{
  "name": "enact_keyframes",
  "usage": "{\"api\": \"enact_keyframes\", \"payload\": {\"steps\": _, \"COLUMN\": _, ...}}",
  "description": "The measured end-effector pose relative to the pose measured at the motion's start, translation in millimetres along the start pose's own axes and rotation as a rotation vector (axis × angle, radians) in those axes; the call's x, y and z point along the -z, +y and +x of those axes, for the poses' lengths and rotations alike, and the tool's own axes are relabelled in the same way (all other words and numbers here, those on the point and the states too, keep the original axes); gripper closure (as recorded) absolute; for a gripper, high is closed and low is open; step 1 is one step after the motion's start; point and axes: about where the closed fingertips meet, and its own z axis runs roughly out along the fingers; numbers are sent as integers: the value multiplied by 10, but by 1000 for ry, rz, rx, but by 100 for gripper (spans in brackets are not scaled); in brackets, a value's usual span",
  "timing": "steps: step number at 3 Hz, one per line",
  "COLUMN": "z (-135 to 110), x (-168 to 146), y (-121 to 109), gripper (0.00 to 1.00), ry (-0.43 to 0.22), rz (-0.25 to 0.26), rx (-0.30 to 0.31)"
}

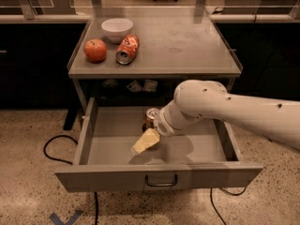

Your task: Pick orange can from top drawer and place on counter

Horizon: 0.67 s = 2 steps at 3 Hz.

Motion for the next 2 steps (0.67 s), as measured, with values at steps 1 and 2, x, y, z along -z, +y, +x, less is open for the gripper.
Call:
{"api": "enact_keyframes", "payload": {"steps": 1, "z": -31, "x": -51, "y": -24, "gripper": 0, "ry": -8, "rz": 24, "rx": 2}}
{"api": "enact_keyframes", "payload": {"steps": 2, "z": -92, "x": -170, "y": -124, "gripper": 0, "ry": -22, "rz": 125, "rx": 27}}
